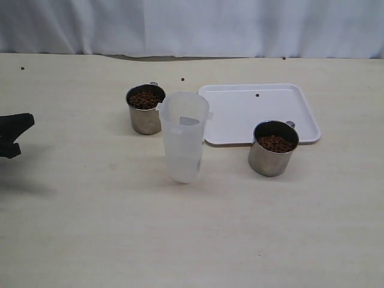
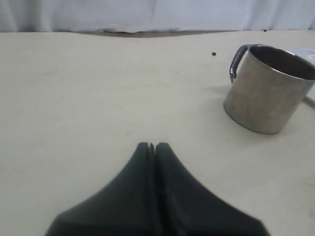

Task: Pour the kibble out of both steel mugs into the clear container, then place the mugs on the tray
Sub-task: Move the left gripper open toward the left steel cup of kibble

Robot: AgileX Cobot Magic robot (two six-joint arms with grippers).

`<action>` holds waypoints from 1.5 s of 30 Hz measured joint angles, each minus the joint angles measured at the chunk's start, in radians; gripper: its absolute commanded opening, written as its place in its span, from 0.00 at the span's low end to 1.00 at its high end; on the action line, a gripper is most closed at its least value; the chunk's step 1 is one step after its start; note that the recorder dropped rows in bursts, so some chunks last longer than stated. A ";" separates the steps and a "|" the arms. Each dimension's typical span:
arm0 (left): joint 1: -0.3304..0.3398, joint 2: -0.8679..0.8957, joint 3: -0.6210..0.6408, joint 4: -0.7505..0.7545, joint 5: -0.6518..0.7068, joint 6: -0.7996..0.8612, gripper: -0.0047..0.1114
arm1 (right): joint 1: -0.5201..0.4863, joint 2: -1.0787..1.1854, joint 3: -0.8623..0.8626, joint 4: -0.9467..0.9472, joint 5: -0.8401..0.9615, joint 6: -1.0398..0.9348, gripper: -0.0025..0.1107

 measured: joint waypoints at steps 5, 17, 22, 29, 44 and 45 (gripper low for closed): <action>-0.052 0.008 -0.045 0.134 0.000 0.090 0.04 | 0.000 0.000 0.000 0.000 0.000 0.000 0.07; -0.387 0.008 -0.115 -0.036 0.122 0.122 0.45 | 0.000 0.000 0.000 0.000 0.000 0.000 0.07; -0.394 0.008 -0.115 -0.131 0.120 0.118 0.45 | 0.000 0.000 0.000 0.000 0.000 0.000 0.07; -0.413 0.008 -0.116 -0.152 0.130 0.110 0.57 | 0.000 0.000 0.000 0.000 0.000 0.000 0.07; -0.523 0.149 -0.162 -0.310 0.017 0.362 0.66 | 0.000 0.000 0.000 0.000 0.000 0.000 0.07; -0.529 0.149 -0.173 -0.312 0.019 0.362 0.66 | 0.000 0.000 0.000 0.000 0.000 0.000 0.07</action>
